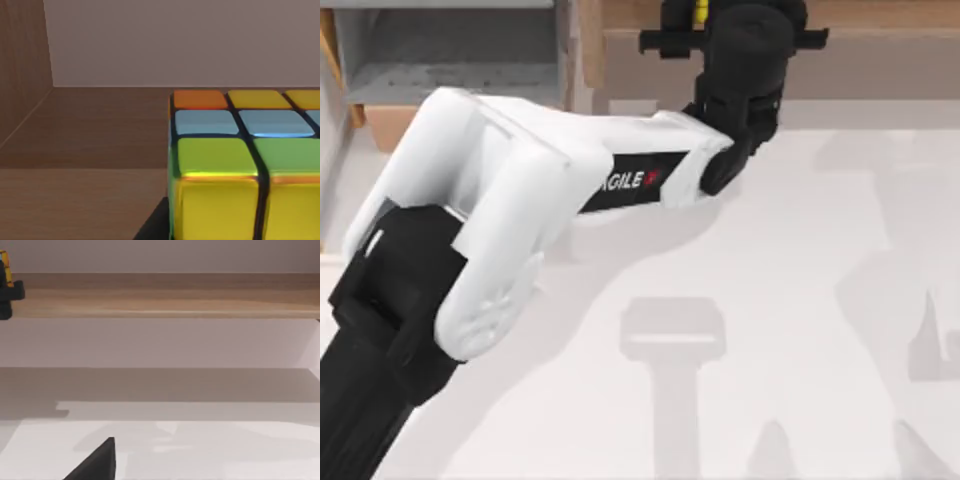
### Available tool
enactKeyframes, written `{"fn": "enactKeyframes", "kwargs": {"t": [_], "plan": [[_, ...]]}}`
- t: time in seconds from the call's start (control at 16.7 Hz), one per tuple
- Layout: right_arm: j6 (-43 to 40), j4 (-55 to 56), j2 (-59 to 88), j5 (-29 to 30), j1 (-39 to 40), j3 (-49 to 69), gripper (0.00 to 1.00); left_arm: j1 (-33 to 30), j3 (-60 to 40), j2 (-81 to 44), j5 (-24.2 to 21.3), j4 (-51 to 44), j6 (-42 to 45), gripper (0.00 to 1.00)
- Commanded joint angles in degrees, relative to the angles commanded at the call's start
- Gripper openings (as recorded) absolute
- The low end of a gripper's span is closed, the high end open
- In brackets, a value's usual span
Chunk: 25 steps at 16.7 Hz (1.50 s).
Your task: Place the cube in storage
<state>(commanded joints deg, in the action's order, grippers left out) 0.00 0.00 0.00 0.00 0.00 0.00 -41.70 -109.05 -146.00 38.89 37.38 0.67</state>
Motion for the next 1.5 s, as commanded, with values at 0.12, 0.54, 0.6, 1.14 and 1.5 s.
{"fn": "enactKeyframes", "kwargs": {"t": [0.12, 0.54, 0.6, 1.14, 1.5], "plan": [[0.0, 0.0, 0.0, 0.0, 0.0, 0.0, 1.00, 0.0, 0.0, 0.0, 0.0, 0.0, 0.0, 0.00], [0.0, 0.0, 0.0, 0.0, 0.0, 0.0, 1.00, -0.2, 0.0, 0.1, 0.0, 0.0, 0.1, 0.00], [0.0, 0.0, 0.0, 0.0, 0.0, 0.0, 1.00, -0.2, -0.1, 0.2, 0.1, 0.1, 0.0, 0.00], [0.0, 0.0, 0.0, 0.0, 0.0, 0.0, 1.00, -1.9, 1.2, 7.2, 4.2, 4.1, -0.8, 0.00], [0.0, 0.0, 0.0, 0.0, 0.0, 0.0, 1.00, -1.6, 5.5, 5.6, 1.4, 0.1, 0.2, 0.00]]}}
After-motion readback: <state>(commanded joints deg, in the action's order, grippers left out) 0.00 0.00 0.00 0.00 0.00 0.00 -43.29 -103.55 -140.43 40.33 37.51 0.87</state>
